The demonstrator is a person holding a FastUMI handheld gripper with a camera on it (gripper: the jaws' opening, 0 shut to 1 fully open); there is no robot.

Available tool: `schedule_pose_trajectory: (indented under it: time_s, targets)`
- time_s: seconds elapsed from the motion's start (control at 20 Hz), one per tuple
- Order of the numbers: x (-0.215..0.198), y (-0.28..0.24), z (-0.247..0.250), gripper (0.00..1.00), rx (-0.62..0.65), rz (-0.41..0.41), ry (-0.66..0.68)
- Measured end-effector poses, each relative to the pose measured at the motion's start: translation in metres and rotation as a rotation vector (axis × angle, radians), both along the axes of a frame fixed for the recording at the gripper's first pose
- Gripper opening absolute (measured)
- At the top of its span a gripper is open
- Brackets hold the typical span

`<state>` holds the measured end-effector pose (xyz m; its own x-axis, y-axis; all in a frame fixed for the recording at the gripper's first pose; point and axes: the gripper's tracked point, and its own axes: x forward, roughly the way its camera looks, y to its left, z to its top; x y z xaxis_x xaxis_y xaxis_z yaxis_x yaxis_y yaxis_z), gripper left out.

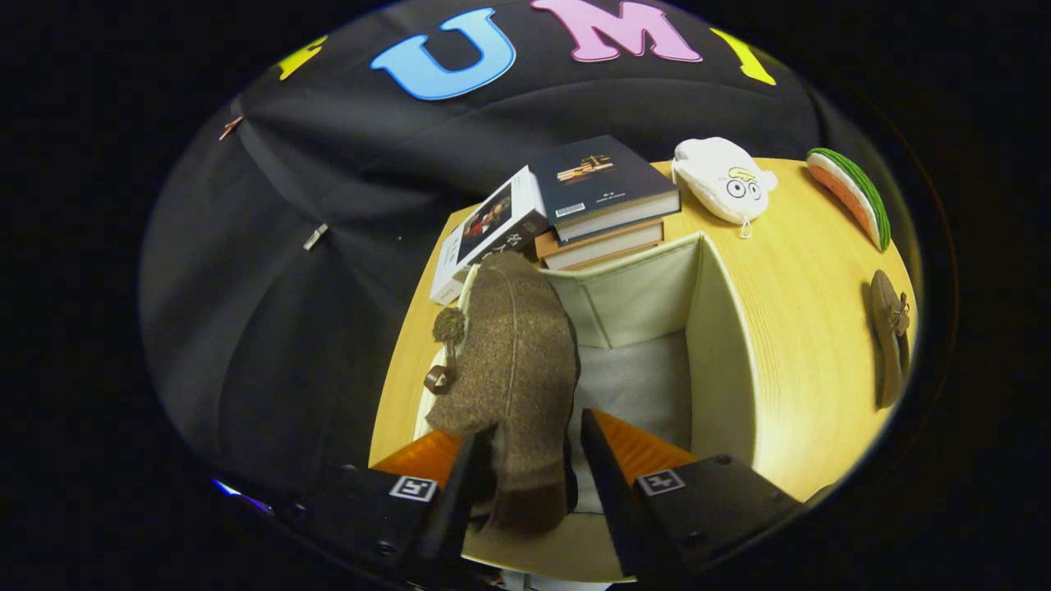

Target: Open the storage box then place both shoes into the box .Put the left shoe in first, then the right shoe, with the right side of both shoes facing outward in a uniform manner.

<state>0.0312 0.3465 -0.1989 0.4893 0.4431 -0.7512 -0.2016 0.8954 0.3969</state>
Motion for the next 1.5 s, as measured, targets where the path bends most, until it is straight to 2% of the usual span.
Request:
schedule_pose_trajectory:
  time_s: [0.05, 0.15, 0.25, 0.5, 0.7, 0.9, 1.1, 1.35, 1.5]
  targets:
    - [-0.005, -0.005, 0.002, 0.82, -0.017, 0.014, -0.011]
    - [0.0, 0.001, 0.026, 0.99, 0.056, 0.029, -0.073]
    - [0.011, -0.002, 0.053, 0.98, 0.094, 0.028, -0.146]
    - [0.033, -0.037, 0.107, 0.98, 0.095, 0.019, -0.319]
    - [0.044, -0.089, 0.125, 0.98, 0.076, -0.027, -0.389]
    - [0.054, -0.166, 0.134, 0.98, 0.007, -0.096, -0.439]
    - [0.062, -0.261, 0.127, 0.98, -0.086, -0.17, -0.466]
    - [0.053, -0.378, 0.089, 0.98, -0.239, -0.196, -0.447]
    - [0.052, -0.432, 0.062, 0.98, -0.281, -0.207, -0.399]
